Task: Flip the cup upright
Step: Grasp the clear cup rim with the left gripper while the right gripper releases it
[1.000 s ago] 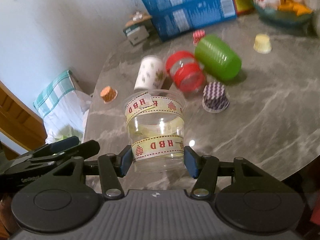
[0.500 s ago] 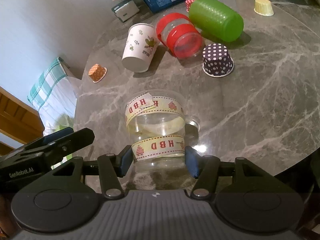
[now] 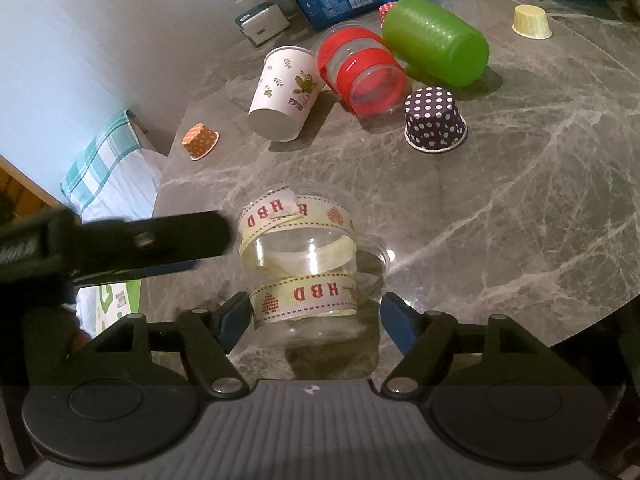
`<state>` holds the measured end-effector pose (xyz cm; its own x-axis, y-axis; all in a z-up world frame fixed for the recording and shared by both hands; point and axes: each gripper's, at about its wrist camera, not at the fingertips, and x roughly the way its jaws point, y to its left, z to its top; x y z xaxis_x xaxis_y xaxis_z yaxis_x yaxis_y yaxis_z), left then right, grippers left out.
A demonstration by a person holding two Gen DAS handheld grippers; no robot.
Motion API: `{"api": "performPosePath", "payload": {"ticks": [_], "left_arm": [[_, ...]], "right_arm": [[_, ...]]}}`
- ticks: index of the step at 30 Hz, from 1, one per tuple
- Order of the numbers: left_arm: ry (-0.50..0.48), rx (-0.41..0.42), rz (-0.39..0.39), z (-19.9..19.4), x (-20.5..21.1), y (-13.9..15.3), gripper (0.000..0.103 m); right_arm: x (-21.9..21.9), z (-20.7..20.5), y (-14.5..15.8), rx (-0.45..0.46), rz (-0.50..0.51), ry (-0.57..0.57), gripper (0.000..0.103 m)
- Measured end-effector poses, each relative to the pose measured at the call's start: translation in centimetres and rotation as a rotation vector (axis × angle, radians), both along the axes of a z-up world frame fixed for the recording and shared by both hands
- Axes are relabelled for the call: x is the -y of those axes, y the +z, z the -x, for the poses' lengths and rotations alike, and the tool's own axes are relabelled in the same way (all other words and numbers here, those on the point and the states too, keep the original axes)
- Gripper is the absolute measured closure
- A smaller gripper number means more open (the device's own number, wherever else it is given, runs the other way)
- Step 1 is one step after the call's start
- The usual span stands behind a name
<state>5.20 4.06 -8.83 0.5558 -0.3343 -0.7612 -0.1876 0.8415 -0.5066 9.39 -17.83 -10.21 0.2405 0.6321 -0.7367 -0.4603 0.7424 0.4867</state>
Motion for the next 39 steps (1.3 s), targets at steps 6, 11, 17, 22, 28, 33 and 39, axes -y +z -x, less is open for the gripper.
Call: {"api": "performPosePath", "payload": {"ticks": [6,11,17,22,28,33,39], "left_arm": [[0.037,-0.079,0.062,-1.7,1.3,-1.7,0.018],[0.064,-0.095,0.027,-2.4,2.0,-2.0,0.019],[0.068,-0.106,-0.007,-3.0,2.1,-2.0,0.021],[0.064,-0.102,-0.032,-3.3,2.3,-2.0,0.026],[0.043,-0.070,-0.059,-3.0,2.4,-1.7,0.028],[0.032,0.032,-0.088,-1.7,1.6,0.1,0.029],[-0.017,0.163,-0.126,0.1,1.2,2.9,0.029]], "right_arm": [[0.3,0.1,-0.1,0.005,-0.015,0.012,0.030],[0.5,0.1,-0.2,0.004,-0.032,0.022,0.030],[0.5,0.2,-0.3,0.000,-0.047,0.027,0.029],[0.4,0.5,-0.3,0.000,-0.057,0.042,0.029],[1.2,1.1,0.0,0.020,-0.067,0.042,0.024],[3.4,1.8,0.8,0.053,-0.099,-0.005,0.011],[6.3,2.4,2.1,0.121,-0.169,-0.100,0.008]]}}
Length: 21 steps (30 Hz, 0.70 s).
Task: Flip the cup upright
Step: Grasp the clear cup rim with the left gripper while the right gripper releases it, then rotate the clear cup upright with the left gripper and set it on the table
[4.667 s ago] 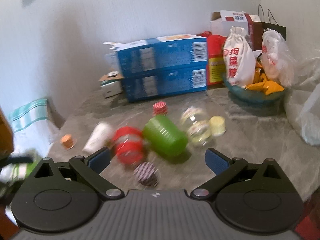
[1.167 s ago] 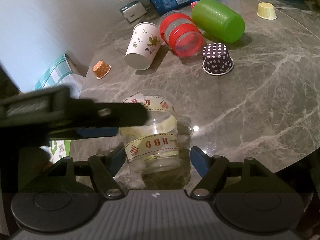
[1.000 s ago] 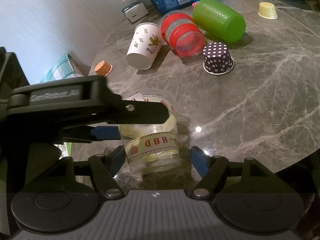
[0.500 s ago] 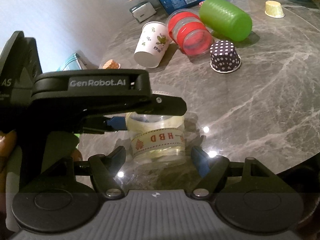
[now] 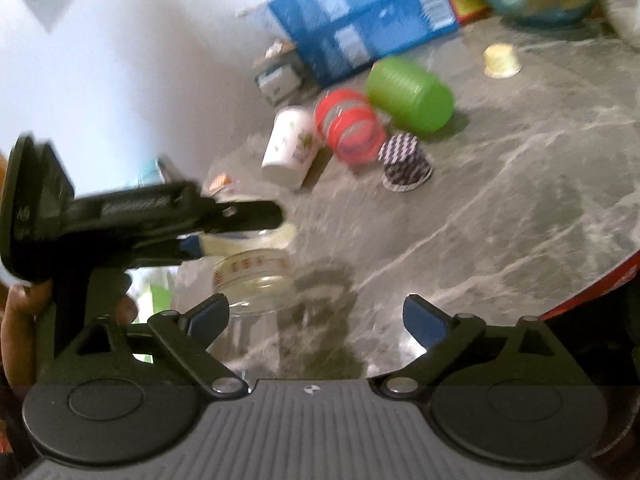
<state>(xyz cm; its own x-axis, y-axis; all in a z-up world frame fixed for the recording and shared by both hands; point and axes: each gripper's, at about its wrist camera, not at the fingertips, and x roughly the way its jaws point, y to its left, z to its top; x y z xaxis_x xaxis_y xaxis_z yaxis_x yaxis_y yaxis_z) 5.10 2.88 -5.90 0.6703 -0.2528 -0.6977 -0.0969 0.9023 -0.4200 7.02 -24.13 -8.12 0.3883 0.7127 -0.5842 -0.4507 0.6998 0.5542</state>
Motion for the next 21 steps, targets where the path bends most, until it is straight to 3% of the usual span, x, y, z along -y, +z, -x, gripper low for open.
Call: {"api": "performPosePath", "payload": {"ticks": [3,7,12,15,21], "left_arm": [[-0.031,0.116,-0.005,1.5,-0.1,1.7,0.029],[-0.006,0.361,-0.158,4.4,1.0,3.0,0.029],[0.114,0.570,-0.368,6.8,3.5,0.0,0.030],[0.178,0.609,-0.436,7.1,5.1,-2.7,0.030],[0.210,0.538,-0.500,5.9,5.9,-5.4,0.031]], "right_arm": [[1.0,0.2,0.6,0.054,-0.036,-0.055,0.006],[1.8,0.3,0.9,0.074,-0.084,-0.093,0.004],[2.2,0.2,0.1,0.073,-0.109,-0.122,0.004],[2.8,0.5,-0.6,0.055,-0.133,-0.142,0.004],[3.1,0.6,-0.7,0.057,-0.122,-0.150,0.004]]}}
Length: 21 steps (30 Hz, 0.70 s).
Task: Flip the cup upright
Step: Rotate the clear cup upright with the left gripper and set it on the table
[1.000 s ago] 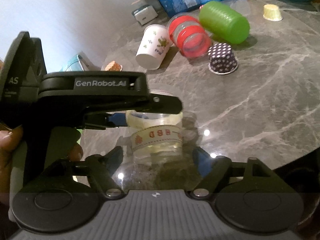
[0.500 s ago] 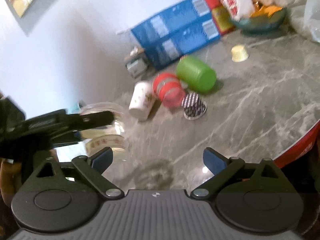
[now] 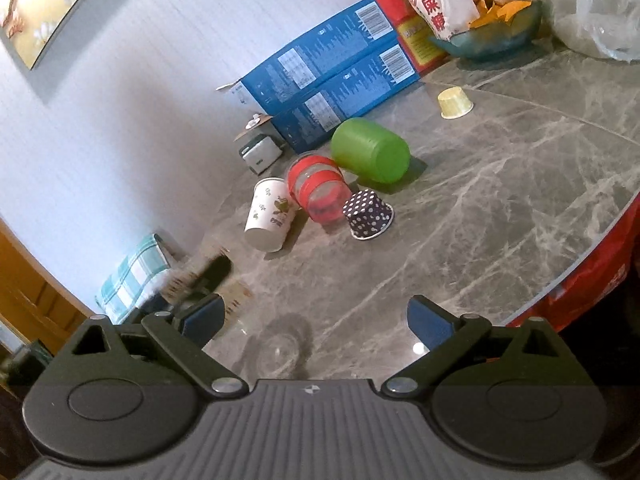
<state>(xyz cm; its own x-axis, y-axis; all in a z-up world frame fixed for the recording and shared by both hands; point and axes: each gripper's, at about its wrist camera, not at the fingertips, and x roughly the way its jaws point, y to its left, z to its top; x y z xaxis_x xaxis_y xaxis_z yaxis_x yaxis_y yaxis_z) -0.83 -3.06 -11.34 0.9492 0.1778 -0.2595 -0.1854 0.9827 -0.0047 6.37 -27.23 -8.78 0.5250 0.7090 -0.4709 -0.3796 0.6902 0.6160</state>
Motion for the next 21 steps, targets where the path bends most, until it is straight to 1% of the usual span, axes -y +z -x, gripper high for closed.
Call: {"api": "performPosePath", "payload": {"ticks": [4,7,11,15,21], "left_arm": [[0.017,-0.016,-0.039,0.3,0.1,-1.2,0.031],[0.018,-0.010,-0.095,0.6,0.8,-1.5,0.031],[0.009,0.002,-0.126,1.0,1.4,-1.7,0.031],[-0.005,0.012,-0.128,1.5,1.6,-1.8,0.031],[-0.047,0.022,-0.172,2.5,2.1,-2.0,0.029]], "right_arm": [[0.0,0.0,-0.3,-0.003,-0.003,-0.005,0.004],[-0.2,-0.2,-0.6,-0.014,-0.001,-0.005,0.004],[-0.5,-0.1,-0.7,-0.020,0.003,0.005,0.004],[-0.6,-0.1,-0.7,-0.021,0.005,0.005,0.004],[-0.5,0.1,-0.7,-0.024,0.004,0.004,0.004]]}}
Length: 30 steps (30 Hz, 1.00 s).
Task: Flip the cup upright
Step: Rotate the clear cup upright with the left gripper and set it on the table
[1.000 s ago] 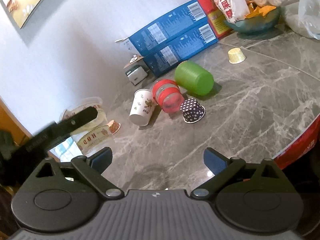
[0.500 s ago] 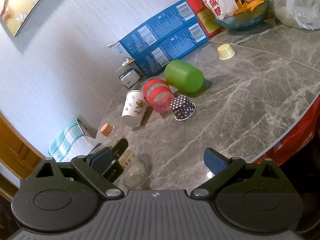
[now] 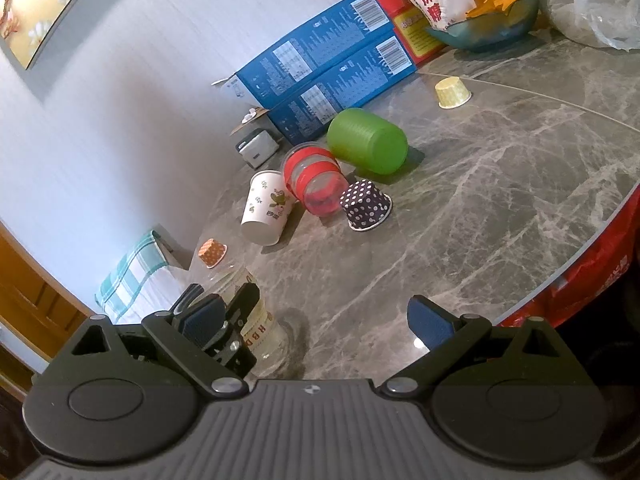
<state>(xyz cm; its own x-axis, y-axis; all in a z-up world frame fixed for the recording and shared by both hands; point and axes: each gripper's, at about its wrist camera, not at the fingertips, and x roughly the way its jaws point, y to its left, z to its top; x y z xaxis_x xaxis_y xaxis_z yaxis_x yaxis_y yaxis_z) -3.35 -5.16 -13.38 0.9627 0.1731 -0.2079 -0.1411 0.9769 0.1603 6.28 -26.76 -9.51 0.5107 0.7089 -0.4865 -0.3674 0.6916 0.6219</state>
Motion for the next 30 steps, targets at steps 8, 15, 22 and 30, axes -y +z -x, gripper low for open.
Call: {"api": "performPosePath", "payload": {"ticks": [8,15,22,30], "left_arm": [[-0.015,-0.008,-0.004,0.4,-0.2,0.0,0.026],[-0.031,-0.034,0.018,0.2,-0.6,-0.1,0.018],[-0.088,-0.103,0.077,0.0,-2.0,0.1,0.008],[-0.101,-0.163,0.162,5.1,-4.1,1.2,0.008]], "right_arm": [[-0.2,0.1,0.0,-0.001,0.004,0.006,0.004],[-0.1,0.4,0.2,0.003,0.004,0.002,0.004],[-0.2,0.7,0.4,0.014,0.001,0.012,0.004],[-0.2,2.6,1.1,0.113,0.059,-0.007,0.002]]}}
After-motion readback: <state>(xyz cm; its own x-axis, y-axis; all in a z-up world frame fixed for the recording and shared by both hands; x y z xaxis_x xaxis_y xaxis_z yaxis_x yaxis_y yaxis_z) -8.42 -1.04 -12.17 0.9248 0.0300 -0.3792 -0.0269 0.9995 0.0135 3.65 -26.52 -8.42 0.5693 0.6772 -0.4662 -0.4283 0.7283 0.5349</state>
